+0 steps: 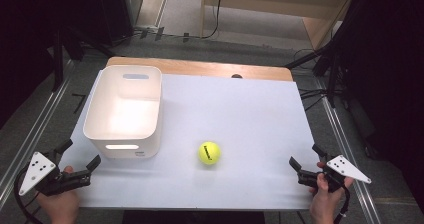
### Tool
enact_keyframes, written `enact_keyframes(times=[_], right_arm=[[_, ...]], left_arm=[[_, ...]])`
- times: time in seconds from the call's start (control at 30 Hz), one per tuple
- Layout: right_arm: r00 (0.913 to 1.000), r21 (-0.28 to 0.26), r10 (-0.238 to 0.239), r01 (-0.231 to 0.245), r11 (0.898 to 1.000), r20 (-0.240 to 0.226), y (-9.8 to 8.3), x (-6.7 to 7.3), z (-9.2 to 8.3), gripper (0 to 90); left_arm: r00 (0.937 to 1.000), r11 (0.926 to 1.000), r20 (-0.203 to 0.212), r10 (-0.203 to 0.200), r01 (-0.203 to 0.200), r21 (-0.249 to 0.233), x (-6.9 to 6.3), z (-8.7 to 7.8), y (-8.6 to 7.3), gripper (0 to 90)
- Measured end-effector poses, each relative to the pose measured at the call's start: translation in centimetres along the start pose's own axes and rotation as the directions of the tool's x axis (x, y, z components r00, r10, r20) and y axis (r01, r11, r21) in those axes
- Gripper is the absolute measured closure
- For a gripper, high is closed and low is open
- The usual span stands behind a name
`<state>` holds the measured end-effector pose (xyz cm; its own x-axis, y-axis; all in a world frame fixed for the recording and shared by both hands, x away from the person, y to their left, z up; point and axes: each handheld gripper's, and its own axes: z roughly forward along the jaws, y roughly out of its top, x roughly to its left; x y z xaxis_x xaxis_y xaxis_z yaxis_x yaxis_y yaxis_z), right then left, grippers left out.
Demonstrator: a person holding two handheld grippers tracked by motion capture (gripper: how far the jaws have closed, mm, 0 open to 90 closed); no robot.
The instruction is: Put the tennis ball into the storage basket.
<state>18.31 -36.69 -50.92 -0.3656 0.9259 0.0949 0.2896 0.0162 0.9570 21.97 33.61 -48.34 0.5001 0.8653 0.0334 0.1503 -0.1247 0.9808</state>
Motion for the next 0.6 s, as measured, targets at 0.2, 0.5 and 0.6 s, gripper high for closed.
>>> enact_keyframes(times=[0.2,0.5,0.6], right_arm=[[0.9999,0.013,-0.013,0.013,1.0,-0.004,0.1,0.2,0.0,0.0],[0.999,0.04,-0.029,0.03,0.999,-0.033,1.0,0.8,0.3,0.0],[0.9981,0.051,-0.035,0.038,0.998,-0.051,1.4,1.1,0.5,0.0]], left_arm=[[0.9999,0.9999,-0.004,-0.011,0.011,-0.008,0.1,-0.1,0.0,0.0],[0.9999,0.9999,-0.006,-0.011,0.011,-0.007,0.1,0.0,0.0,0.0],[0.9999,1.0,-0.01,-0.007,0.007,-0.005,0.0,0.0,0.0,0.0]])
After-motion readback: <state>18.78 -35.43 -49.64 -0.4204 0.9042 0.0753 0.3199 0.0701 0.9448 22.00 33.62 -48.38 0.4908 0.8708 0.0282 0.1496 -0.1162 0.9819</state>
